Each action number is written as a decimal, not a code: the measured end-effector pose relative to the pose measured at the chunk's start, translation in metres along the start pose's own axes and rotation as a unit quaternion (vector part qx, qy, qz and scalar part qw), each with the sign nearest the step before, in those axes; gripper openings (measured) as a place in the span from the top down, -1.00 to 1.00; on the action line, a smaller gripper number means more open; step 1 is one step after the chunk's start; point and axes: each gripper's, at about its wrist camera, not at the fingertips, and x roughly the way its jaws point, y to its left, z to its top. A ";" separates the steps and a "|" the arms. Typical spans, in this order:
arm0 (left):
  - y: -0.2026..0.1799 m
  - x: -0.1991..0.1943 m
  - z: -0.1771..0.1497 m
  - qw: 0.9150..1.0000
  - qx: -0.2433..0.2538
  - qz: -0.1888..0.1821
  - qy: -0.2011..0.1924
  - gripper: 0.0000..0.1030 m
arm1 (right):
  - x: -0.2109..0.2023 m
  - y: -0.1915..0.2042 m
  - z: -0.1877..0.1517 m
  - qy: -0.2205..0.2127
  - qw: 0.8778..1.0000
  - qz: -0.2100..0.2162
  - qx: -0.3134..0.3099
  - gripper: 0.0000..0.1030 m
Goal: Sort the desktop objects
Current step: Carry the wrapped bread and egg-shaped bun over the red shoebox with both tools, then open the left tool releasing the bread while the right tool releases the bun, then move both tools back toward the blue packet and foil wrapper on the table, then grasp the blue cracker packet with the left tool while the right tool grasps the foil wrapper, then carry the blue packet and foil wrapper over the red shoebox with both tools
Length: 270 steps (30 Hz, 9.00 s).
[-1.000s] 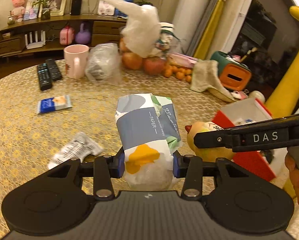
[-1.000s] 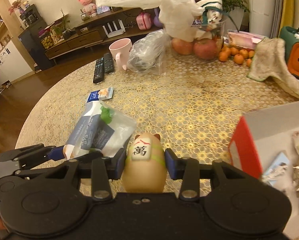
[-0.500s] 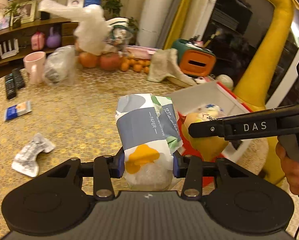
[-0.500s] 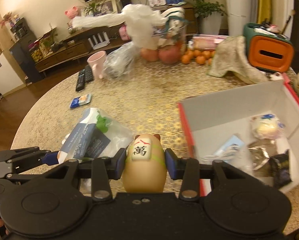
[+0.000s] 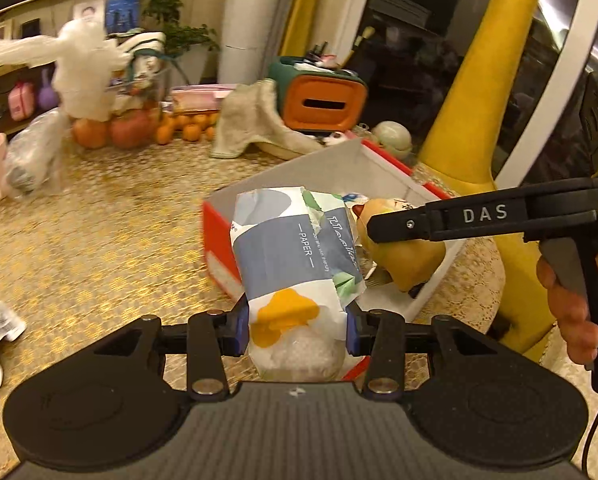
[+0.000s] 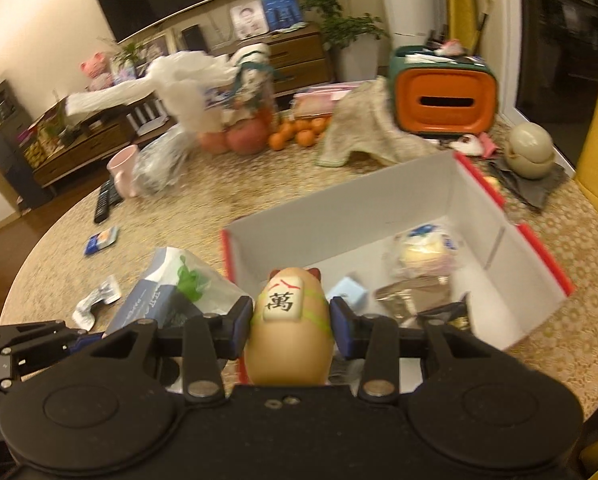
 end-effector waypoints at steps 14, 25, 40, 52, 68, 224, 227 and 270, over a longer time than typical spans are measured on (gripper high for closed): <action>-0.033 0.069 0.028 0.999 0.008 -0.017 0.039 0.19 | 0.020 -0.072 0.006 0.001 0.998 -0.037 0.049 0.21; -0.041 0.110 0.027 0.997 0.024 -0.010 0.071 0.19 | 0.050 -0.101 0.002 0.024 0.996 -0.060 0.068 0.21; -0.039 0.137 0.023 0.994 0.037 -0.008 0.100 0.14 | 0.064 -0.101 0.003 0.033 0.995 -0.062 0.064 0.17; -0.053 0.128 0.019 0.992 0.070 -0.029 0.099 -0.29 | 0.060 -0.096 0.001 0.040 0.995 -0.064 0.066 0.09; -0.044 0.088 0.017 0.996 0.051 -0.027 0.068 -0.44 | 0.031 -0.069 -0.002 0.028 0.996 -0.060 0.051 -0.07; 0.404 0.039 -0.041 0.991 -0.018 0.129 -0.001 0.32 | 0.245 0.308 -0.027 0.158 0.979 0.072 -0.105 0.69; 0.385 0.030 -0.043 0.991 -0.016 0.132 -0.001 0.32 | 0.234 0.291 -0.028 0.155 0.982 0.069 -0.088 0.69; 0.058 -0.052 -0.023 0.996 0.049 0.056 -0.044 0.32 | 0.001 0.075 -0.031 0.001 0.998 0.057 0.018 0.69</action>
